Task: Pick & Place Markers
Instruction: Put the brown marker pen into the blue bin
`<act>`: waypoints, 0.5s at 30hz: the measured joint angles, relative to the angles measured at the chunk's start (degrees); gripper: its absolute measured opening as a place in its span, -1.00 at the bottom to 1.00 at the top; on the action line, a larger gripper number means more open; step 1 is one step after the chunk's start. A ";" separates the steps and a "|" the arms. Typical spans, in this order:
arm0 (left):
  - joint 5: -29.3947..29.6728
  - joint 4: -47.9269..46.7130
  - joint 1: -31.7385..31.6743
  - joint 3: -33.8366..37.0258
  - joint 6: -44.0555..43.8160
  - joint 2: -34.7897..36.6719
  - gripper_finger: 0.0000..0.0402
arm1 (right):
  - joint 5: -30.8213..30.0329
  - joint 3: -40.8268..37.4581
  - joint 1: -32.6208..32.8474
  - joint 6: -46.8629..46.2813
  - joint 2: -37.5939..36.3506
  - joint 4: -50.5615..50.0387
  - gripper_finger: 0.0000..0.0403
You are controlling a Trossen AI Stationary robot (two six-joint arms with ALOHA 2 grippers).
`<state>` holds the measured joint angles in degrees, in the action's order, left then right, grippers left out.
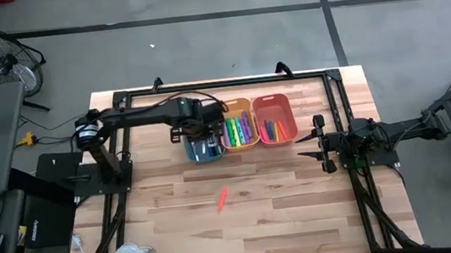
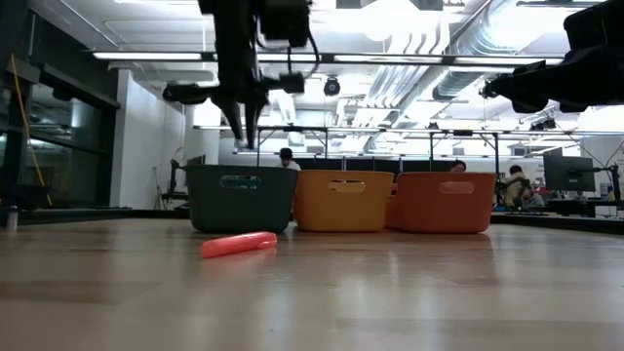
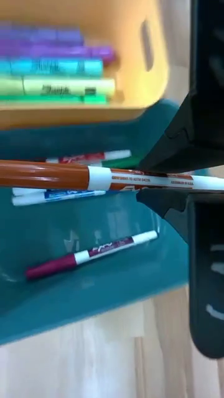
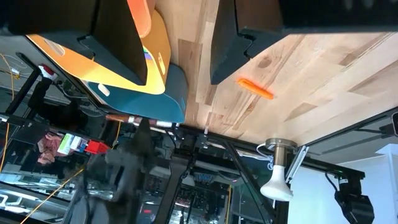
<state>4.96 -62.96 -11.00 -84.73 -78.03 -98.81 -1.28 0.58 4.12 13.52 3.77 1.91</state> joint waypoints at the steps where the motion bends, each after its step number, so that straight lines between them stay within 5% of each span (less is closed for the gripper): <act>1: -0.21 0.08 -0.06 0.01 -0.86 -0.79 -0.90 | -0.01 -0.01 0.01 0.00 0.00 0.00 -0.17; 15: -1.33 1.04 -1.04 0.04 -4.79 -8.62 -0.82 | 0.00 0.00 0.01 -0.02 0.00 0.00 -0.17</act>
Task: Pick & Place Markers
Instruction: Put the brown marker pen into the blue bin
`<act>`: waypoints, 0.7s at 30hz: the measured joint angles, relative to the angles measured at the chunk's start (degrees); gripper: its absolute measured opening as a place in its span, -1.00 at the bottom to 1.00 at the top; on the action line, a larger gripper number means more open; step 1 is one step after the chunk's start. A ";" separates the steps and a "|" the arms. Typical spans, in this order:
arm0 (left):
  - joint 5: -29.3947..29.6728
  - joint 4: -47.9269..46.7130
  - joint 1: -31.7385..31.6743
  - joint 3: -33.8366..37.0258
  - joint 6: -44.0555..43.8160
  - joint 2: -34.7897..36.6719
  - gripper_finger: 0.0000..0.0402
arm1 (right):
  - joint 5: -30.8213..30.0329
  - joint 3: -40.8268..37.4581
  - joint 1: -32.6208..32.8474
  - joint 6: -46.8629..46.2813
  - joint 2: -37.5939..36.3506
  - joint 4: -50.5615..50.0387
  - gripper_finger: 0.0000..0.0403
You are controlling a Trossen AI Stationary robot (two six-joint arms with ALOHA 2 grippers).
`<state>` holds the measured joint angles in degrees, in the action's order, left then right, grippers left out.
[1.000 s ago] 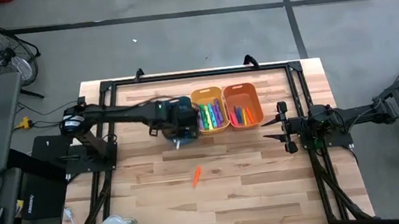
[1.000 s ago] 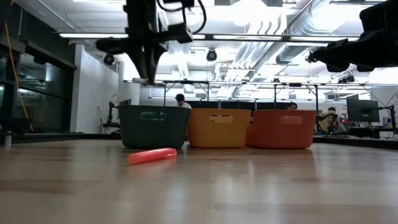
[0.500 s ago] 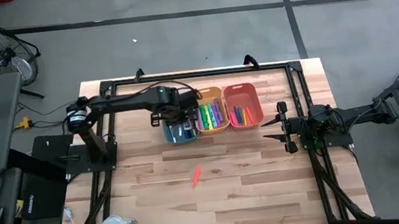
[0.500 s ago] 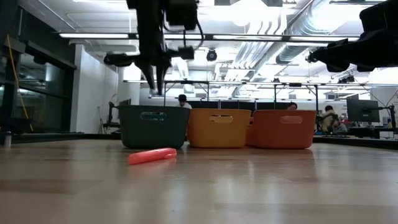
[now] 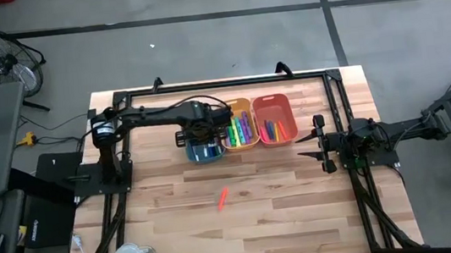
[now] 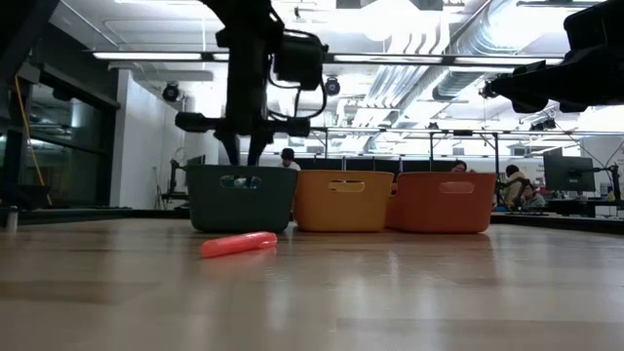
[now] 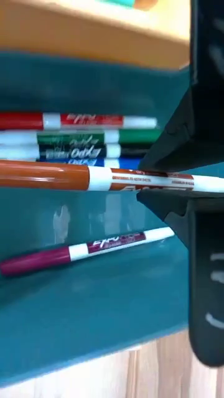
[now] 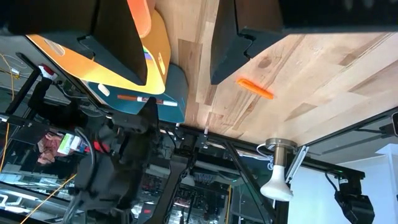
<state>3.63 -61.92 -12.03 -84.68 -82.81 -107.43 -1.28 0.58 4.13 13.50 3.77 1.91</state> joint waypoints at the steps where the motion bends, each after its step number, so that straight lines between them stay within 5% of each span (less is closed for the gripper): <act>1: -0.14 0.16 -0.03 0.02 0.00 -0.53 -0.80 | -0.01 -0.02 0.01 0.02 0.00 0.00 -0.17; 21: -1.57 0.98 0.02 0.02 2.39 -0.86 -0.71 | 0.00 0.00 0.01 0.02 0.00 0.01 -0.17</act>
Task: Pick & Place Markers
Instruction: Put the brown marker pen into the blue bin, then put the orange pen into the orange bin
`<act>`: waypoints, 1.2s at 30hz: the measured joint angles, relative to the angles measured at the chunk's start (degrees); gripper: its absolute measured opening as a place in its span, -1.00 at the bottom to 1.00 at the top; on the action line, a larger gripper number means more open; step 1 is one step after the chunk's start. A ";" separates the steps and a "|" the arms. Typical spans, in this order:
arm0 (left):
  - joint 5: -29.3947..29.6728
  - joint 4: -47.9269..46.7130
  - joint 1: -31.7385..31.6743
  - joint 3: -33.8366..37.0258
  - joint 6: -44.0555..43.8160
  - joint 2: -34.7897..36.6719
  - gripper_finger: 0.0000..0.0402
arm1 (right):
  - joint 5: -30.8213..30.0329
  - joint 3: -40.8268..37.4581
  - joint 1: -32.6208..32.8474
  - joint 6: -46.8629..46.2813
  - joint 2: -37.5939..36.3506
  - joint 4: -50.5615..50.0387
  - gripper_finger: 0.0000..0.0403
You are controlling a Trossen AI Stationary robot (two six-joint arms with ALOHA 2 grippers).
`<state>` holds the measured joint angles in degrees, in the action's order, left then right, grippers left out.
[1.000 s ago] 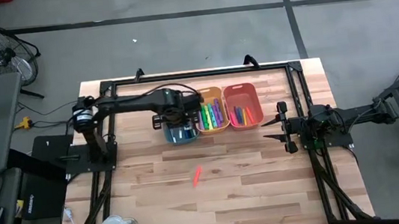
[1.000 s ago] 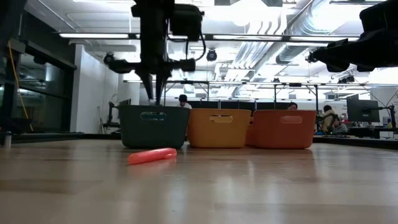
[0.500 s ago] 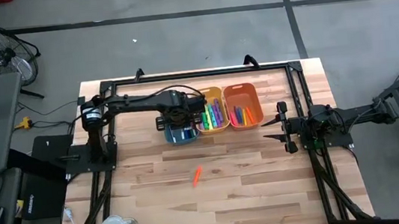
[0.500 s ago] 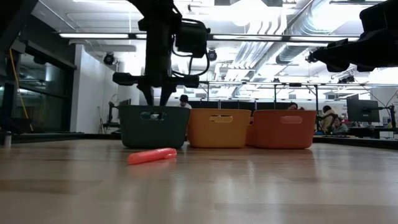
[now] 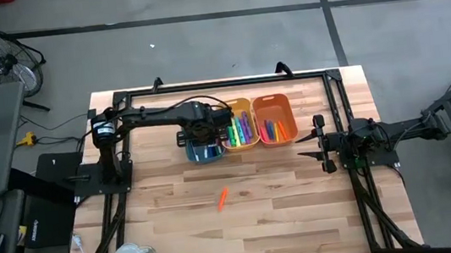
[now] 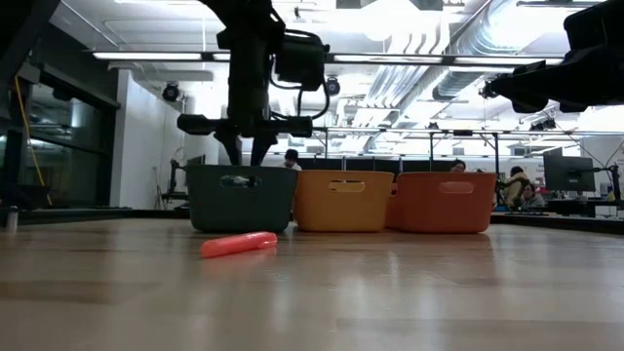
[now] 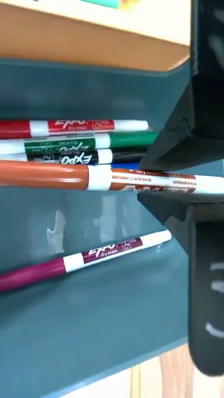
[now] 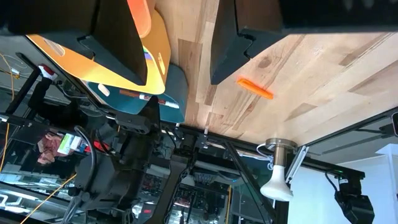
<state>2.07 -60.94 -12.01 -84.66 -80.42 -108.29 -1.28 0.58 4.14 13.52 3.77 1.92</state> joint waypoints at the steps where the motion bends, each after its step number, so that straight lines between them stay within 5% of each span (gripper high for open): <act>1: -0.04 0.17 0.00 0.00 0.50 0.00 -0.69 | 0.01 -0.02 0.00 -0.01 0.00 -0.01 -0.17; 12: 2.42 1.32 0.02 0.01 7.77 0.75 -0.06 | 0.01 0.00 0.00 0.00 0.00 0.01 -0.17; 22: 16.00 1.72 3.81 1.09 19.96 14.63 -0.02 | -0.01 0.00 0.01 -0.01 0.02 0.02 -0.17; 29: 18.12 24.69 9.01 20.03 30.98 32.81 -0.02 | 0.00 0.00 -0.02 0.00 0.02 0.02 -0.17; 36: 11.91 48.75 13.00 43.74 37.86 48.85 -0.02 | -0.02 -0.01 -0.01 0.00 0.02 0.01 -0.17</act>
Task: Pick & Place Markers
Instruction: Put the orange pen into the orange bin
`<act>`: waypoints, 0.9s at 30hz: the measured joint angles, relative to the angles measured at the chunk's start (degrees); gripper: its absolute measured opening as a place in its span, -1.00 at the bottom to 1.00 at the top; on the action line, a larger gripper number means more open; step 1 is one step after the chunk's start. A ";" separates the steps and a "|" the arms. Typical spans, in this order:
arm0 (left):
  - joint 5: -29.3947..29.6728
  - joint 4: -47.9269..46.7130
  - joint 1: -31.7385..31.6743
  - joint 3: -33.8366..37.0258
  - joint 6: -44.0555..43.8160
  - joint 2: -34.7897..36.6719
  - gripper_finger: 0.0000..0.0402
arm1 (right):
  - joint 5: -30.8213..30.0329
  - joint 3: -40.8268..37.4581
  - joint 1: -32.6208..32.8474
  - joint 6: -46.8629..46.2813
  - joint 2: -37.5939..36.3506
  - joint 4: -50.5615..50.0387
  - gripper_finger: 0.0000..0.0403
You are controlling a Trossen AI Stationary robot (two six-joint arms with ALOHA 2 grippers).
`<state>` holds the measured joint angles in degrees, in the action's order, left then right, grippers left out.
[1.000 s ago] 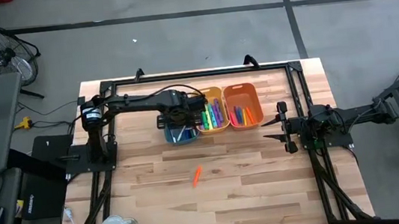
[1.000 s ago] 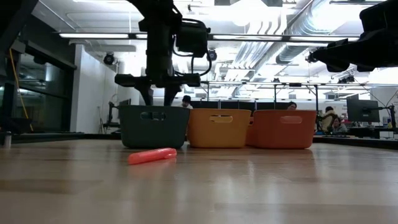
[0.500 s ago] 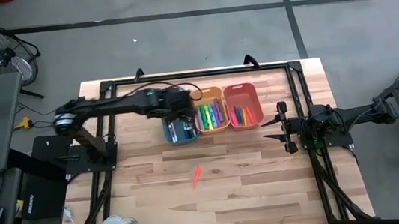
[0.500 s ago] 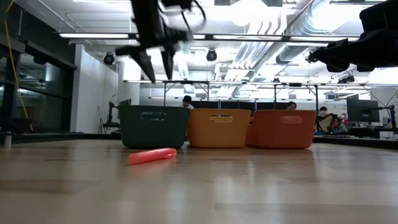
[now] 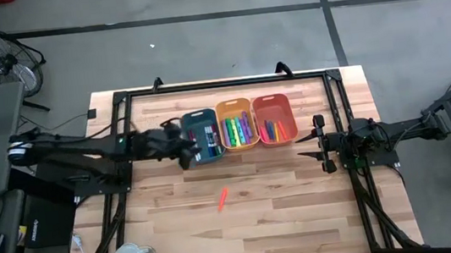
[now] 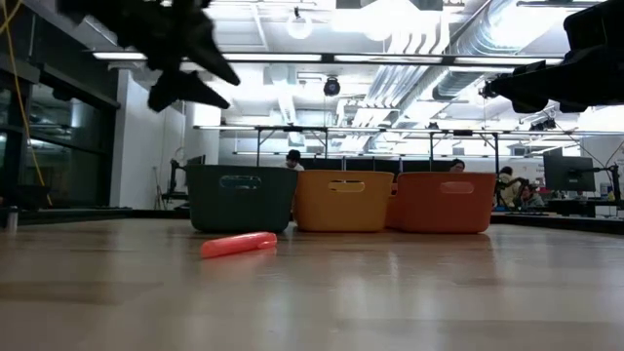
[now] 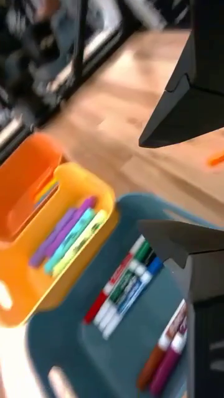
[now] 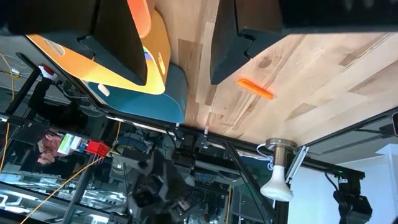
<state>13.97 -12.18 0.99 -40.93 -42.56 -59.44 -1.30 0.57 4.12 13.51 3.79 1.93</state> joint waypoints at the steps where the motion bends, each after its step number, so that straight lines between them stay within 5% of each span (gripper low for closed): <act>1: -0.80 2.72 0.35 2.83 0.47 1.87 -0.02 | 0.02 0.01 0.01 -0.01 0.00 -0.01 -0.17; 15: -5.05 22.78 0.16 27.40 10.72 23.78 -0.02 | 0.02 -0.01 0.02 0.00 -0.02 0.00 -0.17; 27: -6.40 26.69 0.16 38.50 22.61 35.50 -0.02 | 0.02 0.01 0.00 0.00 -0.02 -0.02 -0.17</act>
<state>7.57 14.51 1.15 -2.43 -19.96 -23.95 -1.28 0.58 4.12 13.52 3.77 1.91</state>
